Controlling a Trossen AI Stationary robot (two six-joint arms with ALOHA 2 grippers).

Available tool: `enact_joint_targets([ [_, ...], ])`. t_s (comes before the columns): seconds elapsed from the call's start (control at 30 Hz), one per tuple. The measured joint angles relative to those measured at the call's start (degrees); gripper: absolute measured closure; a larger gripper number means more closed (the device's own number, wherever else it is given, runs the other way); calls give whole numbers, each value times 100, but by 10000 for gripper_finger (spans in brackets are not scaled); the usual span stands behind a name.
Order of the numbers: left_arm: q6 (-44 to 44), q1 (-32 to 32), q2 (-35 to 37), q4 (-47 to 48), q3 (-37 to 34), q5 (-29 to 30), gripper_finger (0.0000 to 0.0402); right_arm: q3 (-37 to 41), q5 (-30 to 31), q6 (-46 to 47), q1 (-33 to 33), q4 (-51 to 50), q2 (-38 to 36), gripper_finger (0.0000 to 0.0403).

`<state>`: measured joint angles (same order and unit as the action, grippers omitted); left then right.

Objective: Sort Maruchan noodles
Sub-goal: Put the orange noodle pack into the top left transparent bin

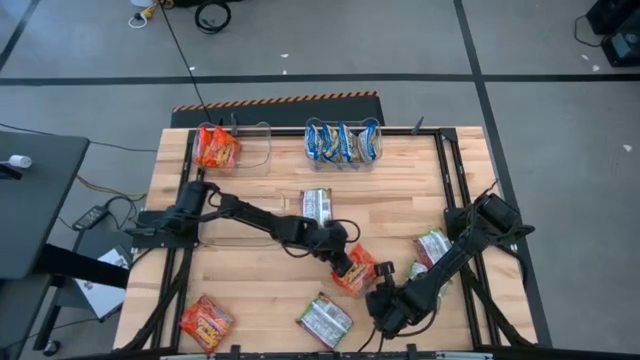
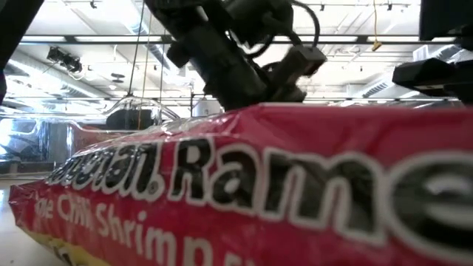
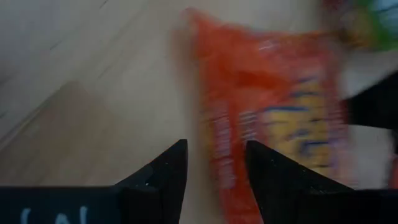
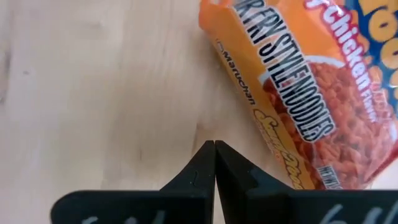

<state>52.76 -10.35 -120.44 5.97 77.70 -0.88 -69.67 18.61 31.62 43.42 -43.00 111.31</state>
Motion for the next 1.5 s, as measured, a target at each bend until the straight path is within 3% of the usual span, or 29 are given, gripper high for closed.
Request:
enact_joint_targets([
  [0.47,574,54,-212,-780,18,-652,234,160,125,54,-84,263,6,389],
  [0.77,635,67,-165,-400,18,-737,234,160,245,-427,-356,446,8,389],
  [1.0,513,70,129,519,16,-301,234,160,243,-518,-411,487,8,389],
  [1.5,623,33,85,509,15,-495,234,160,230,-933,-913,784,11,389],
])
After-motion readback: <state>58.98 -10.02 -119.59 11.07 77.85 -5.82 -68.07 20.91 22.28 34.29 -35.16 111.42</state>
